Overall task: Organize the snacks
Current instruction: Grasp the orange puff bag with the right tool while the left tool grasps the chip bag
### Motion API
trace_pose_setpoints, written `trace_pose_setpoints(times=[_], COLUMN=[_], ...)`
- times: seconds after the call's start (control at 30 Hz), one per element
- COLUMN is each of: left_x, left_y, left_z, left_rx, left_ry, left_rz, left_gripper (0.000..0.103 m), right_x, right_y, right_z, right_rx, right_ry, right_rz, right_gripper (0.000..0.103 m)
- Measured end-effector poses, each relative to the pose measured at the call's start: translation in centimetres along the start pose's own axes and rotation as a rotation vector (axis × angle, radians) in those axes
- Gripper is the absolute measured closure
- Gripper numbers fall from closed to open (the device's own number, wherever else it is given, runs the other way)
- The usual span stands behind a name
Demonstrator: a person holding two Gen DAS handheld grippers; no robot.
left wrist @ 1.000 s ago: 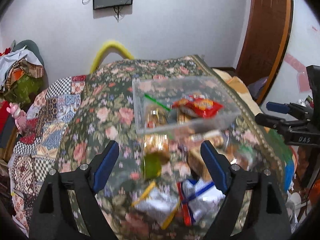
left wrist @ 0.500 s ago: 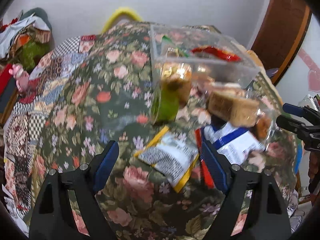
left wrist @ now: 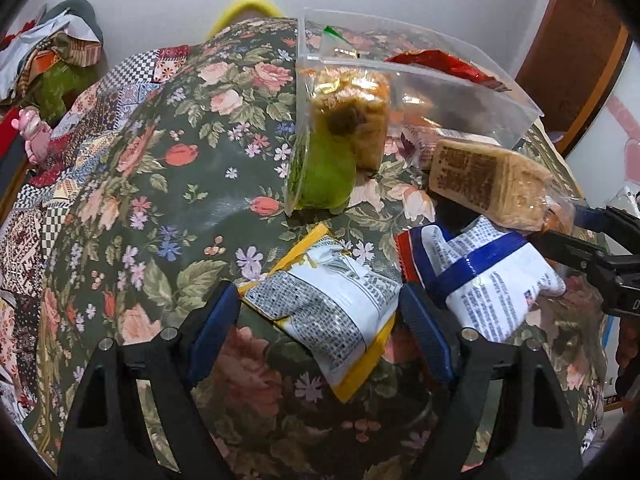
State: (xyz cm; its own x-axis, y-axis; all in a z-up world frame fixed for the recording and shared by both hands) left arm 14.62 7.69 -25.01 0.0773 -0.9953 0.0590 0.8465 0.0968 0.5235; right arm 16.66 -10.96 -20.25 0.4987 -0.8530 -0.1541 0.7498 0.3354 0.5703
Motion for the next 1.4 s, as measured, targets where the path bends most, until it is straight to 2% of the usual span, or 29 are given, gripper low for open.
trace_pose_setpoints(times=[0.1, 0.2, 0.27, 0.3, 0.53, 0.63, 0.67, 0.7, 0.77, 0.83, 0.87, 0.9, 0.97, 1.13, 1.27, 1.4], left_x=[0.1, 0.3, 0.6, 0.8, 1.2, 0.7, 0.5, 0.4, 0.1, -0.2, -0.3, -0.4, -0.6, -0.4, 0.2, -0.2], left_y=[0.1, 0.3, 0.4, 0.5, 0.9, 0.9, 0.9, 0.9, 1.0, 1.2, 1.2, 1.3, 1.4, 1.3, 1.2, 1.1], left_z=[-0.1, 0.1, 0.6, 0.8, 1.9, 2.4, 2.6, 2.7, 2.7, 2.5, 2.4, 2.3, 1.7, -1.0, -1.5, -2.0], left_rx=[0.021, 0.043, 0.065, 0.078, 0.112, 0.116, 0.117, 0.113, 0.095, 0.073, 0.068, 0.062, 0.055, -0.016, 0.005, 0.008], left_ry=[0.003, 0.003, 0.01, 0.008, 0.007, -0.011, -0.014, -0.019, -0.028, -0.037, -0.034, -0.029, -0.017, -0.036, -0.025, -0.05], left_rz=[-0.012, -0.027, -0.043, -0.055, -0.085, -0.064, -0.058, -0.054, -0.047, -0.031, -0.024, -0.02, -0.006, 0.001, -0.031, -0.009], left_gripper=[0.023, 0.039, 0.047, 0.055, 0.077, 0.091, 0.099, 0.1, 0.099, 0.095, 0.081, 0.059, 0.036, 0.032, 0.029, 0.029], right_x=[-0.4, -0.6, -0.6, -0.5, -0.3, -0.3, -0.3, -0.2, -0.2, -0.1, -0.1, 0.0, 0.1, 0.5, 1.1, 1.8], right_y=[0.1, 0.3, 0.3, 0.2, 0.1, 0.0, 0.0, 0.0, 0.2, 0.4, 0.4, 0.5, 0.6, 0.6, 0.5, 0.4], right_z=[-0.3, -0.7, -0.6, -0.5, 0.1, 0.5, 0.7, 1.0, 1.4, 2.0, 2.2, 2.4, 2.7, 3.0, 2.9, 3.0], right_rx=[-0.002, 0.003, 0.011, 0.014, 0.026, 0.034, 0.037, 0.045, 0.053, 0.065, 0.07, 0.077, 0.084, 0.086, 0.078, 0.076], right_ry=[-0.006, -0.025, -0.018, -0.014, -0.002, 0.001, 0.004, 0.004, 0.008, 0.009, 0.01, 0.014, 0.02, 0.029, 0.036, 0.035], right_rz=[0.019, 0.037, 0.03, 0.026, 0.012, 0.01, 0.009, 0.007, 0.004, -0.001, -0.004, -0.008, -0.014, -0.037, -0.064, -0.084], right_gripper=[0.038, 0.042, 0.044, 0.044, 0.051, 0.052, 0.052, 0.054, 0.054, 0.054, 0.054, 0.054, 0.054, 0.054, 0.054, 0.054])
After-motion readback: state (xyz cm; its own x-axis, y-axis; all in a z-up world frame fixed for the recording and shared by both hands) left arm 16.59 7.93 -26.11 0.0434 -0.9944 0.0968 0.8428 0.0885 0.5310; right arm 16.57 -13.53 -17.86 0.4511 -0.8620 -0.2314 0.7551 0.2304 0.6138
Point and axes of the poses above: each gripper's, at about its wrist camera, not at the fingertips, and z roughly against the way its jaws point, x to its right, y to its top, the point moved 3 cm from there along -z, roughly the way its jaws point, and after that the axes turned 3 degrees about y, right-handed, at the moved point
